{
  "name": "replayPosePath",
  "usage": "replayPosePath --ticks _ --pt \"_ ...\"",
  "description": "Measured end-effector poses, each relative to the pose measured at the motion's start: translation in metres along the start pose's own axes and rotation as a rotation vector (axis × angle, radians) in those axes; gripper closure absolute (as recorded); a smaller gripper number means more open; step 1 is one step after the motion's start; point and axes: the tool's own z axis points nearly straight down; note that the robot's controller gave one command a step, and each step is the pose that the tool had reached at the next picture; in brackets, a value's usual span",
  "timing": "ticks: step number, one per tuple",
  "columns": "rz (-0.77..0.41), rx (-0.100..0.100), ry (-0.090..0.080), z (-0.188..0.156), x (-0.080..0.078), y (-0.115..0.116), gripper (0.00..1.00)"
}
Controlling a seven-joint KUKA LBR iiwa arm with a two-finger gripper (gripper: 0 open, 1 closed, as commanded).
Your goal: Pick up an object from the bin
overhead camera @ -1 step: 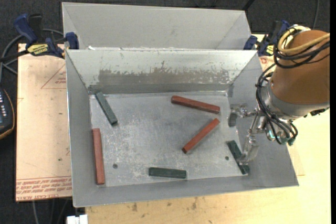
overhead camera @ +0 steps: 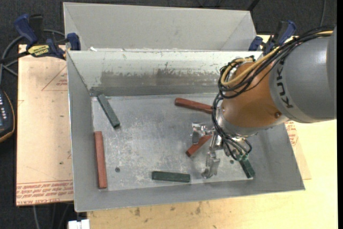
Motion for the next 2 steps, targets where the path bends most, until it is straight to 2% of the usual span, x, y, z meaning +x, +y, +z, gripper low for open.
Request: replayPosePath --ticks 1,2 --pt "-0.065 0.004 -0.010 0.0208 -0.0522 -0.0447 0.00" --pt "-0.069 0.003 -0.007 0.0192 -0.0512 -0.0427 1.00"
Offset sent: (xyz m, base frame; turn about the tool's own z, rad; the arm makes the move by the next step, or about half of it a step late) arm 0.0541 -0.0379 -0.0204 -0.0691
